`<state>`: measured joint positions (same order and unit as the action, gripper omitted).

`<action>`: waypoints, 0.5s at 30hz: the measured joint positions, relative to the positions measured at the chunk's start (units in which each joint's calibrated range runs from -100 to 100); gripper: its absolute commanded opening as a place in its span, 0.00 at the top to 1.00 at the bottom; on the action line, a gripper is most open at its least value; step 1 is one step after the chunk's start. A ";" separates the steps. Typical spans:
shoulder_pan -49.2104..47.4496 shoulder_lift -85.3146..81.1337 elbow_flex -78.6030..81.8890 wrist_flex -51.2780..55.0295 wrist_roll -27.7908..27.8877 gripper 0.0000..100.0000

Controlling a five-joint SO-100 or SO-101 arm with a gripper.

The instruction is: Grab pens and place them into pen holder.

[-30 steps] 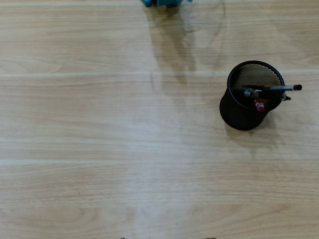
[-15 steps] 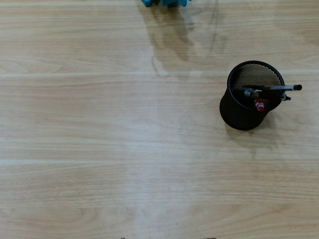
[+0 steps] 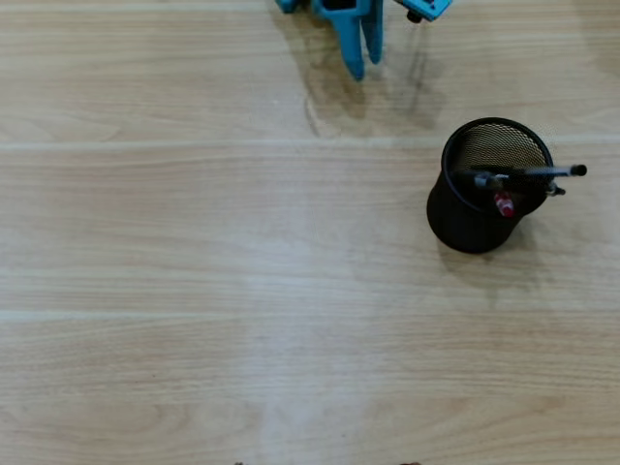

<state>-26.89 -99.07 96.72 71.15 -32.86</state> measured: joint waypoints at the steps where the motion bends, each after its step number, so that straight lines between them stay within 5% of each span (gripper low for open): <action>1: 0.08 -0.17 1.06 -0.52 -1.20 0.83; 15: 0.00 0.00 2.12 2.93 -2.82 0.83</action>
<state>-26.89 -99.07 98.85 74.07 -35.68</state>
